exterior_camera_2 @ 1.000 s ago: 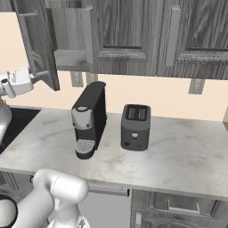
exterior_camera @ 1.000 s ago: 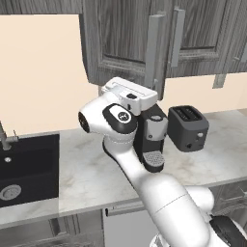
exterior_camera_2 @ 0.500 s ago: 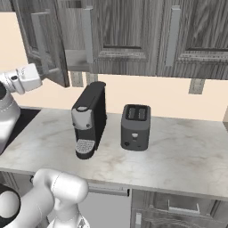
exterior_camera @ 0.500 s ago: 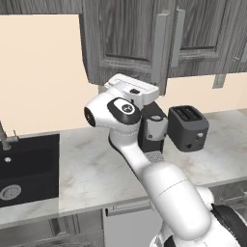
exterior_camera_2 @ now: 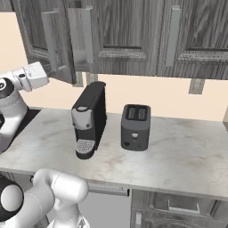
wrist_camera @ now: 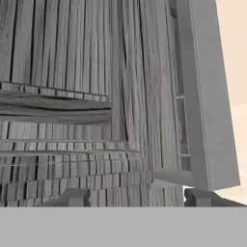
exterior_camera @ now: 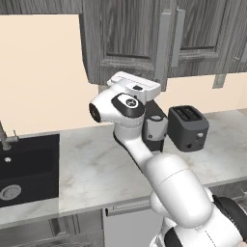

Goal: Pick up the bar soap and bar soap from the sink, and place them back in the cabinet, and close the cabinet doors.

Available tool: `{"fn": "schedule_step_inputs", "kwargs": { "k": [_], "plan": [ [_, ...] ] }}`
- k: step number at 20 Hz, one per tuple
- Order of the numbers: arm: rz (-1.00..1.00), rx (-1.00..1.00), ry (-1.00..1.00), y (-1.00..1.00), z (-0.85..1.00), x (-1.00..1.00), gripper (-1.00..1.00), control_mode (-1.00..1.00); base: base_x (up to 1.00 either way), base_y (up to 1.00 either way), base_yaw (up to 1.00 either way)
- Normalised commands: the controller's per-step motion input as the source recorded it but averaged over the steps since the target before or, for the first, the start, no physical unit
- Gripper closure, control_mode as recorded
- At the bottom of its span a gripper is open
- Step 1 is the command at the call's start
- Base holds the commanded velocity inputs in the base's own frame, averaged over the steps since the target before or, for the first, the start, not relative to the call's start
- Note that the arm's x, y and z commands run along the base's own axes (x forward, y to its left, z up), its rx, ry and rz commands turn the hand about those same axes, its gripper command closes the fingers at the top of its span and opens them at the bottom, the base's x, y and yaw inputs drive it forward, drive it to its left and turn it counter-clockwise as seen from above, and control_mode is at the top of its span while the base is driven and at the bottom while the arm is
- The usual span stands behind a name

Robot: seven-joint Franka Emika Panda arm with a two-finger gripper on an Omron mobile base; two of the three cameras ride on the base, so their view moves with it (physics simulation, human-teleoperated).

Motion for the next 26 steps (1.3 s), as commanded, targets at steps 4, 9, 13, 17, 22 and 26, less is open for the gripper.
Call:
{"fn": "schedule_step_inputs", "kwargs": {
  "k": [4,9,13,17,22,26],
  "plan": [
    [0.08,0.0,0.0,-0.36,-0.01,0.36,-1.0,-1.0,0.0,0.0,0.0],
    [0.1,0.0,0.0,-0.35,-0.01,0.37,-1.0,-1.0,0.0,0.0,0.0],
    [0.1,0.0,0.0,-0.33,-0.02,0.35,-1.0,-1.0,0.0,0.0,0.0],
    [0.1,0.0,0.0,-0.3,-0.01,0.33,-1.0,-1.0,0.0,0.0,0.0],
    [0.08,0.0,0.0,-0.19,-0.01,0.3,-1.0,-1.0,0.0,0.0,0.0],
    [0.04,0.0,0.0,-0.03,0.0,0.28,-1.0,-1.0,0.0,0.0,0.0]
  ]
}}
